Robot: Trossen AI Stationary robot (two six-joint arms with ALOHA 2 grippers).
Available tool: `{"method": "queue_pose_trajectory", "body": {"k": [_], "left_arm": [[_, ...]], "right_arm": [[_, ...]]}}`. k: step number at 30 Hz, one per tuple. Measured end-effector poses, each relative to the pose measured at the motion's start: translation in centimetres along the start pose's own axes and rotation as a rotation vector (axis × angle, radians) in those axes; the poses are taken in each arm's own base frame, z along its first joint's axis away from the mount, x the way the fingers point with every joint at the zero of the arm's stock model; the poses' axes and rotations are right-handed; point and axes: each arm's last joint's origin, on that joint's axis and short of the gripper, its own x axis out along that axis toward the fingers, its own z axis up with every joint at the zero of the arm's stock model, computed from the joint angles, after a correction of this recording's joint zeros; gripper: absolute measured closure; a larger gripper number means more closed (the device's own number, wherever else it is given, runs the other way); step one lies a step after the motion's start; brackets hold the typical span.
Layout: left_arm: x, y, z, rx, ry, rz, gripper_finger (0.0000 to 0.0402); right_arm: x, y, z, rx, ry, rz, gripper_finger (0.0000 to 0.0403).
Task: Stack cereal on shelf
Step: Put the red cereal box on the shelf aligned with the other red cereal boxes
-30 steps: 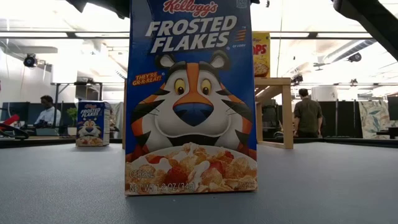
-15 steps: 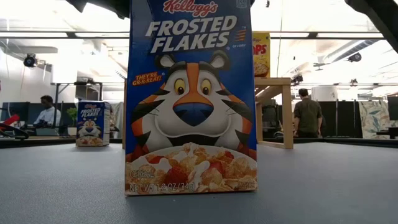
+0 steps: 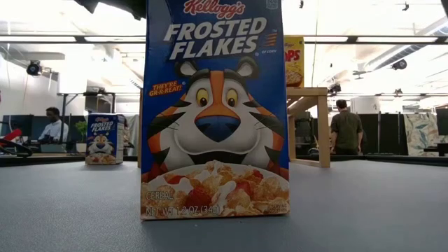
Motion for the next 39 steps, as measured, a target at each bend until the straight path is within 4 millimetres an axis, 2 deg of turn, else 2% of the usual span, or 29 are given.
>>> {"method": "queue_pose_trajectory", "body": {"k": [5,9,14,19,27,34,39], "left_arm": [[-0.6,0.1,0.0,-0.019,0.073,-0.004,0.0128],[-2.1,0.7,1.8,-0.069,0.237,0.002,0.0128],[-4.0,0.9,3.9,-0.121,0.432,0.011,0.0128],[-5.9,0.2,4.9,-0.17,0.609,0.02,0.0128],[-8.4,-3.0,4.3,-0.203,0.749,-0.032,0.0128],[-9.7,-5.8,2.7,-0.239,0.805,-0.069,0.0128],[-10.7,-7.6,1.7,-0.248,0.84,-0.097,0.0128]], "right_arm": [[-2.7,3.7,0.6,-0.015,-0.058,0.084,0.0174],[-3.8,7.6,0.5,-0.069,-0.074,0.189,0.0174],[-3.4,13.0,-0.6,-0.148,-0.074,0.18,0.0174],[-2.6,17.3,-3.6,-0.207,-0.087,0.113,0.0174],[-2.4,20.0,-8.3,-0.09,-0.308,0.198,0.0174],[-0.1,21.7,-12.8,-0.054,-0.41,0.245,0.0174],[1.7,22.7,-15.2,-0.008,-0.433,0.267,0.0174]]}}
